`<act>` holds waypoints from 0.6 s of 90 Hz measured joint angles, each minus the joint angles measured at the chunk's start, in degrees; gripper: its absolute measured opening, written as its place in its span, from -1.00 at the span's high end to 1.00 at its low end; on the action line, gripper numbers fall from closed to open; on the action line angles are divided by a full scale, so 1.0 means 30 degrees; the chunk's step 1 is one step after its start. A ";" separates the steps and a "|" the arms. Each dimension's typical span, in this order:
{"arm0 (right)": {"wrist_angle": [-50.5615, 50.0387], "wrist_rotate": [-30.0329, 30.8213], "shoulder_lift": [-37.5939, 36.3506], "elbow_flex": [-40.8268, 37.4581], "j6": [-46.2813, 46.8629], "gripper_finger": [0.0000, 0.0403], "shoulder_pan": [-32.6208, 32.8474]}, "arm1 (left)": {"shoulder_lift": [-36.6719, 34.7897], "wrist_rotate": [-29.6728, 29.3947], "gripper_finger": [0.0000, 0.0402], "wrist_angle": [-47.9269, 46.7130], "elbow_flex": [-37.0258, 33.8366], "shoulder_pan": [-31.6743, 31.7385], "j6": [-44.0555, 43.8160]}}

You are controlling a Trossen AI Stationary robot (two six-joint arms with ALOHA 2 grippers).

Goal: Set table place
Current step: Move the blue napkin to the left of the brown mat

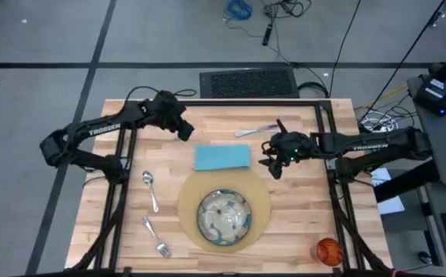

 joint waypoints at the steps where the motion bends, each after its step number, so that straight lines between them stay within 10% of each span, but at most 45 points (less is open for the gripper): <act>1: 0.0039 -0.0002 0.0000 0.0000 0.0019 0.03 0.0018 | 0.0000 0.0017 0.67 -0.0021 0.0000 -0.0012 0.0275; 54: 0.0792 -0.0013 0.0007 0.0000 0.1439 0.03 0.0473 | 0.5415 0.4946 0.67 -0.1488 0.0925 0.1580 0.6323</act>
